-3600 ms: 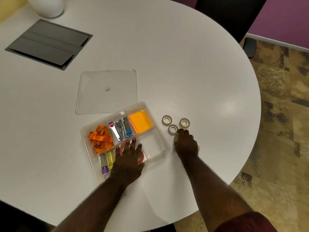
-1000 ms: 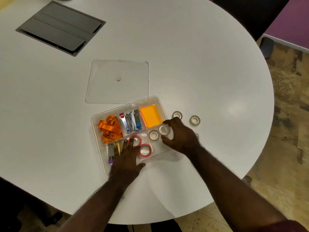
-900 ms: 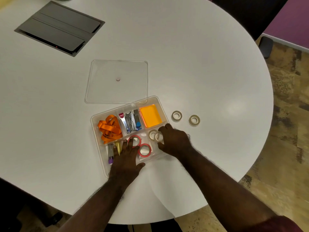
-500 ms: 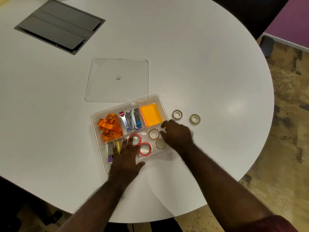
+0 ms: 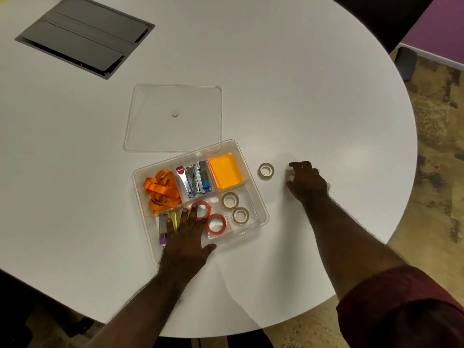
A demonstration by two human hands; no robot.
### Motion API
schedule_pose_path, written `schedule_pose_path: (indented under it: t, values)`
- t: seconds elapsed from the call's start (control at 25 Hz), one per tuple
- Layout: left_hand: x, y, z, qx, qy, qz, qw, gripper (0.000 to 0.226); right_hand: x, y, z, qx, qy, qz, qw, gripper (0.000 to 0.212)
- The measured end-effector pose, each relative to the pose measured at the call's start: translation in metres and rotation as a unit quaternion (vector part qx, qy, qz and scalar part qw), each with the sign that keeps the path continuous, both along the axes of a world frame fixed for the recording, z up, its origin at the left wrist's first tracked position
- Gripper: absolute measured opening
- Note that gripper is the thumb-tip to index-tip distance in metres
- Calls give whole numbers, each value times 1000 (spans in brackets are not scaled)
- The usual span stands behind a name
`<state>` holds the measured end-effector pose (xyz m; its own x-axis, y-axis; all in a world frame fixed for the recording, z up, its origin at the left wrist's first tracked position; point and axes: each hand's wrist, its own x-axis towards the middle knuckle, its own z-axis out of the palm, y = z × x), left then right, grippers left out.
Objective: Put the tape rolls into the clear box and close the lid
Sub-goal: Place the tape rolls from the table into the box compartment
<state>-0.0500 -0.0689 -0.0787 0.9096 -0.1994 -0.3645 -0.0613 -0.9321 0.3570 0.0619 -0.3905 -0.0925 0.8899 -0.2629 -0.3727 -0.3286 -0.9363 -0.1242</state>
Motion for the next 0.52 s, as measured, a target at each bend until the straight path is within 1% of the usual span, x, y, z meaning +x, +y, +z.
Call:
schedule_pose_path:
  t: [0.12,0.24,0.32,0.4,0.52]
  values:
    - [-1,1,-1,-9,-12,-1,1000,83,0,4,-8,-5,5,-6,1000,39]
    - [-2,1,0,-11,-17,-3,1000,83,-5,6,-10,-20,-28,-10,999,33]
    - [-2,1,0,-4,-15,-9,1000,84,-5,8,-6,0,-53,-11,999,35]
    - [-2,2,1,-6,-14,-11,1000,84,-5,15,6,33,-82,4,996,43]
    - [-1,3,3,7,-20,-25,999,85,-16,41,31,97,-183,87,974,50]
